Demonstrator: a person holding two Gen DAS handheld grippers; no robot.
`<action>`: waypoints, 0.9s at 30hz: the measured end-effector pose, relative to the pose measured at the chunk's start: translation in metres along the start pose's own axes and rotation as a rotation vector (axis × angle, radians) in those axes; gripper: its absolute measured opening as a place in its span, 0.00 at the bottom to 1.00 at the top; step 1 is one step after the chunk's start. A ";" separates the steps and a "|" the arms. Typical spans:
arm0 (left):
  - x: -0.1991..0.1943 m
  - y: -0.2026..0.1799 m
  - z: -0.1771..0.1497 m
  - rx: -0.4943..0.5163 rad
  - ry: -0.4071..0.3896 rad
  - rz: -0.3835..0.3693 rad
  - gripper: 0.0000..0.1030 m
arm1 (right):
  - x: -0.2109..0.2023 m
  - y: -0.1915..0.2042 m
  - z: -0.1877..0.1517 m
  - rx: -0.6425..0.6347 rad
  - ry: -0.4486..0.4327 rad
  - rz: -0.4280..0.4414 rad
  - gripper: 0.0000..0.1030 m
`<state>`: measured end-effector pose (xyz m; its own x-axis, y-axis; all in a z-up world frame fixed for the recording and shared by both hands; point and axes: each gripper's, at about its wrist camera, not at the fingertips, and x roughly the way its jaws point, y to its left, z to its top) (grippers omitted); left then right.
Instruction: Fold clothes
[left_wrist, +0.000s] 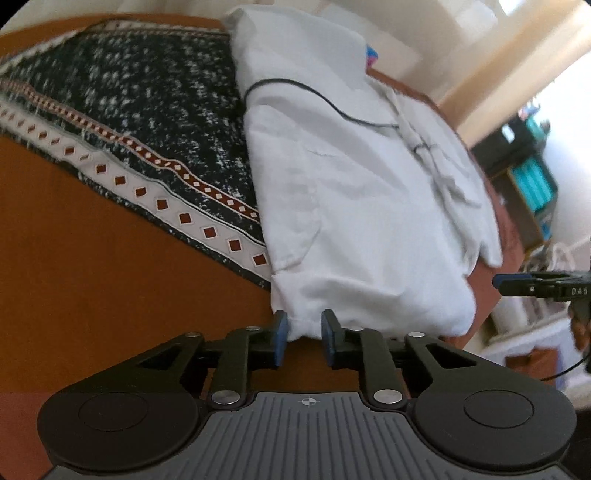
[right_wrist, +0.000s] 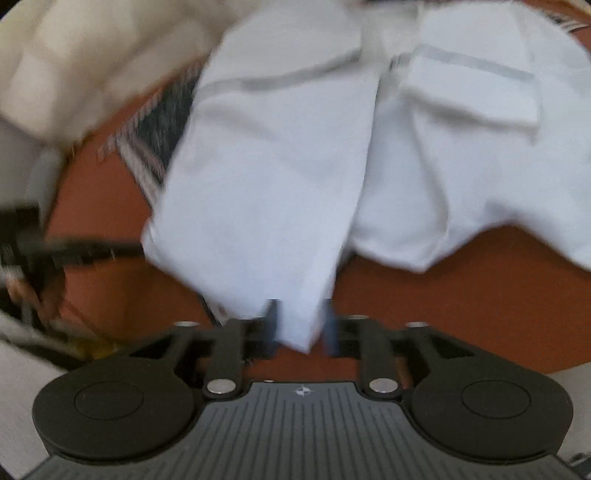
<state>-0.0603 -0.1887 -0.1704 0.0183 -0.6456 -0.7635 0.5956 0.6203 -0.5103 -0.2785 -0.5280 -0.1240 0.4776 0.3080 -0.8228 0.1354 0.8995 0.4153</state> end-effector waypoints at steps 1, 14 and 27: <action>0.000 0.002 0.002 -0.022 -0.005 -0.004 0.40 | -0.003 0.002 0.004 -0.008 -0.024 0.002 0.48; 0.014 -0.010 0.000 -0.091 -0.052 0.083 0.08 | 0.038 0.011 0.228 -0.134 -0.335 -0.021 0.62; 0.015 -0.024 -0.011 -0.270 -0.114 0.232 0.00 | 0.182 -0.048 0.382 0.106 -0.173 0.067 0.01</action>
<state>-0.0833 -0.2078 -0.1741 0.2264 -0.5098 -0.8300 0.3324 0.8414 -0.4261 0.1339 -0.6334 -0.1451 0.6294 0.3000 -0.7168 0.1845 0.8384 0.5130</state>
